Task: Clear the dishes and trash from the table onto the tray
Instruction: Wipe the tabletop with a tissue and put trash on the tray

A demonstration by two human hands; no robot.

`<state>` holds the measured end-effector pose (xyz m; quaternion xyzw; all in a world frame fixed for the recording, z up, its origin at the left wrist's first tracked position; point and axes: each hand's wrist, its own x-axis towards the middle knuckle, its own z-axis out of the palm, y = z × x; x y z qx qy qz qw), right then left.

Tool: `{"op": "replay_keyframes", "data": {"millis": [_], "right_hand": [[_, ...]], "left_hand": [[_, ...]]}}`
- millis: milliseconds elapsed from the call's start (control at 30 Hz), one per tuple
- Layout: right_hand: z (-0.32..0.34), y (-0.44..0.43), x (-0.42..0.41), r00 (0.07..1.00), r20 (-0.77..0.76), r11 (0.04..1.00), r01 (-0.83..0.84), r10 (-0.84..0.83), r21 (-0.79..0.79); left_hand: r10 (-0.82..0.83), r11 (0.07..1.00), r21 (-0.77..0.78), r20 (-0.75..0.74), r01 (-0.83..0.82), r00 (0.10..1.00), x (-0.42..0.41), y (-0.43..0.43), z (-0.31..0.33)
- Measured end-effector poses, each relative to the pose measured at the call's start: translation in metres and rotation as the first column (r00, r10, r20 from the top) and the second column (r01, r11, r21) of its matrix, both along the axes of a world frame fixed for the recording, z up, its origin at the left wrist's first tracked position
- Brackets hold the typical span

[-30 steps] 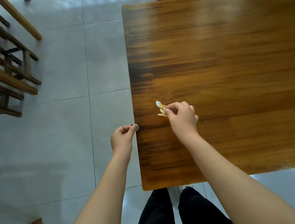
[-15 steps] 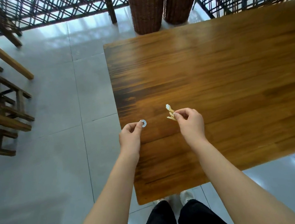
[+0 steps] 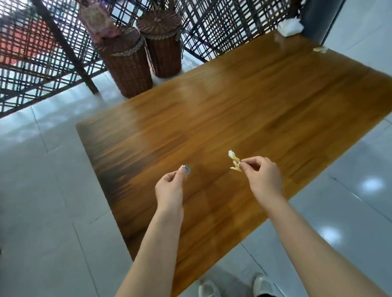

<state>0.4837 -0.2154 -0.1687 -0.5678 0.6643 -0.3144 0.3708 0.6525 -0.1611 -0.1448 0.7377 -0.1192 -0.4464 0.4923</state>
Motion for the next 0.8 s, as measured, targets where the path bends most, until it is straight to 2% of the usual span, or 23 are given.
{"op": "replay_keyframes", "data": {"millis": [300, 633, 800], "right_hand": [[0.033, -0.010, -0.143, 0.980, 0.041, 0.979, 0.195, -0.193, -0.052], [0.059, -0.007, -0.321, 0.926, -0.015, 0.916, 0.372, -0.378, -0.150], [0.063, -0.010, -0.385, 0.879, -0.016, 0.868, 0.468, -0.477, -0.167]], "left_hand": [[-0.115, 0.986, -0.127, -0.030, 0.111, 0.993, -0.118, -0.039, 0.036], [-0.307, 0.939, -0.177, -0.054, 0.294, 0.950, -0.287, -0.063, 0.055], [-0.392, 0.910, -0.178, -0.084, 0.373, 0.916, -0.360, -0.081, 0.060]]}}
